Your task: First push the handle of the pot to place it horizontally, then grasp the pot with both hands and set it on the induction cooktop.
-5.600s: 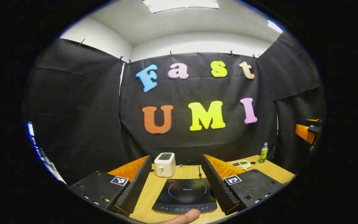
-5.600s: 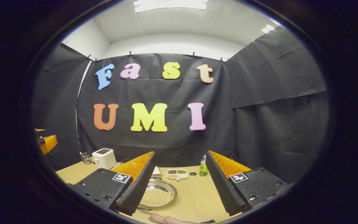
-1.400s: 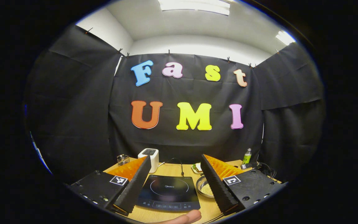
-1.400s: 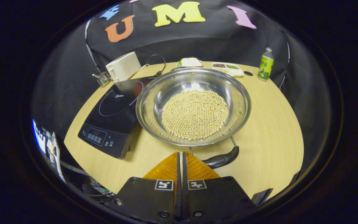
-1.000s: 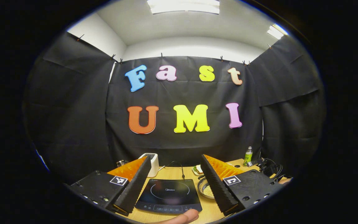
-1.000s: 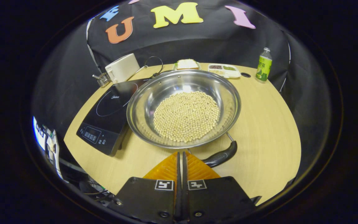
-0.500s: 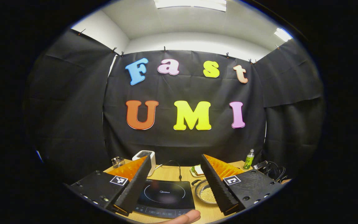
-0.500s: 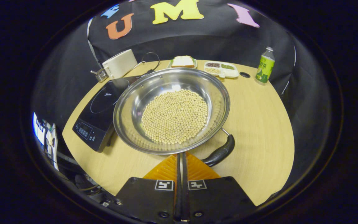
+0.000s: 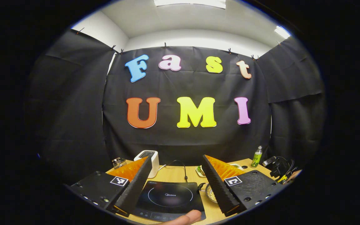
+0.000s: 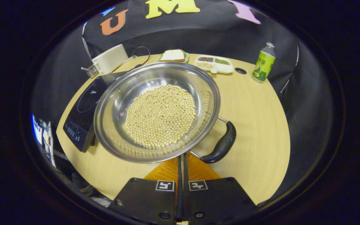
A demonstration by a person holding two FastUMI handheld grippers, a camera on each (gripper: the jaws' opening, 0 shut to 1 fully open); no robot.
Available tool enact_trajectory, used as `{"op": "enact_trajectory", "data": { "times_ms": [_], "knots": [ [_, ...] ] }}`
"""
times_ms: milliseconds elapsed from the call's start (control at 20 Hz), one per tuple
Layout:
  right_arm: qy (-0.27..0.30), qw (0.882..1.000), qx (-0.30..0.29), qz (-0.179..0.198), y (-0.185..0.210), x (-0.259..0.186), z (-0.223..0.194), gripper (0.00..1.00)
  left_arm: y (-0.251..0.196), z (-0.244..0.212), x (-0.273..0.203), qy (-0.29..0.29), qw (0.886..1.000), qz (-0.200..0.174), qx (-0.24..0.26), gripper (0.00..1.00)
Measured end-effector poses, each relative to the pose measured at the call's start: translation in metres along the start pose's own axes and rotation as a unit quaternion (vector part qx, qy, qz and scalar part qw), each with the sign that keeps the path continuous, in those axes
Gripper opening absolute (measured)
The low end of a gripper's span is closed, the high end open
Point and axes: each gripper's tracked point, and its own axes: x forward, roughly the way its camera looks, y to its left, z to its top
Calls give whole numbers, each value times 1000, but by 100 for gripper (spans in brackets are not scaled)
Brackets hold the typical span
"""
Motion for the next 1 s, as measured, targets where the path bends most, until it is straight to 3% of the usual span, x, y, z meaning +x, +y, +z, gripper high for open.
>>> {"op": "enact_trajectory", "data": {
  "times_ms": [250,600,650,700,800,1000],
  "knots": [
    [-16,998,-28,-59,-32,6,14,4,4,-12,15,11,1000,-6,9,96],
    [-35,993,-15,-108,-66,15,36,4,0,-29,30,25,999,-24,-18,95],
    [-41,993,-14,-113,-69,16,41,7,-2,-32,32,28,999,-26,-18,95],
    [-46,992,-9,-116,-70,17,44,1,-5,-37,36,32,999,-28,-17,96],
    [-60,991,6,-117,-74,16,50,1,-12,-51,43,50,998,-31,-10,95],
    [-111,986,28,-117,-77,6,66,10,-37,-80,58,85,995,-47,-11,95]
  ]
}}
